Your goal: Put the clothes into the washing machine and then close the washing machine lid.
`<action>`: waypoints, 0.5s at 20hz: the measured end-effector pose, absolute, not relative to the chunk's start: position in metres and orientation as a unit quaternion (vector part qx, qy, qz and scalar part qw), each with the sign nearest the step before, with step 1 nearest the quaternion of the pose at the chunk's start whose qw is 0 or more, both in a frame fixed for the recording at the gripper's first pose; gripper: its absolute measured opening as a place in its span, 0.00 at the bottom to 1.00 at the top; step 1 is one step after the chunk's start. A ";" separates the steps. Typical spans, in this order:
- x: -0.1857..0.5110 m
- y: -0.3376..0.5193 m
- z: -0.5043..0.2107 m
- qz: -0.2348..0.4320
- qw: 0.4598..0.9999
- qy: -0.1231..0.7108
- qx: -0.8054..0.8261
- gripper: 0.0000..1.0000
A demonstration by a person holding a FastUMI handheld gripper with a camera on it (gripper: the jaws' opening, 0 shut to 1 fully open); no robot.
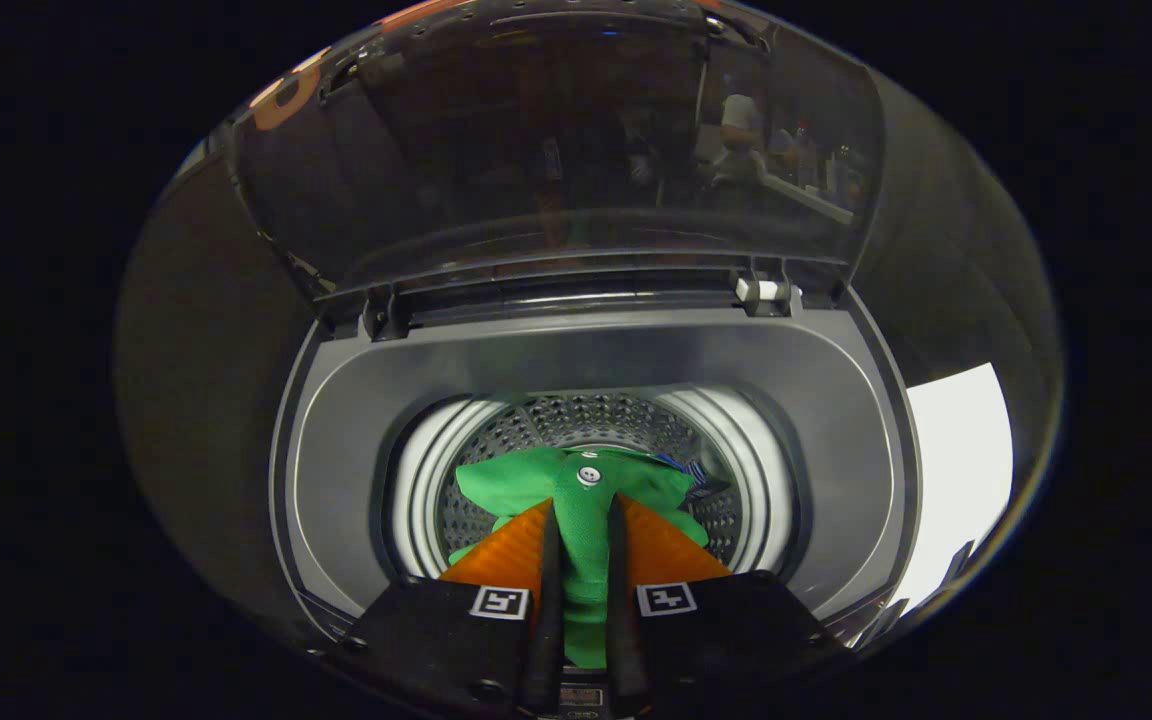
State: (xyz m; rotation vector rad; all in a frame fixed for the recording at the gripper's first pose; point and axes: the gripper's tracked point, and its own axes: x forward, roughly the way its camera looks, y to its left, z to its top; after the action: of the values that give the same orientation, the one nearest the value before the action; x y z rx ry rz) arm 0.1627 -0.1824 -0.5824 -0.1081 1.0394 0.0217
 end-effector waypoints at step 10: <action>0.158 -0.188 -0.573 0.011 0.869 0.489 -0.075 0.72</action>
State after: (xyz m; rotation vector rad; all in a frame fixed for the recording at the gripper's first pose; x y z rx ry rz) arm 0.1581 -0.1880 -0.5735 -0.1567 1.0242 0.0226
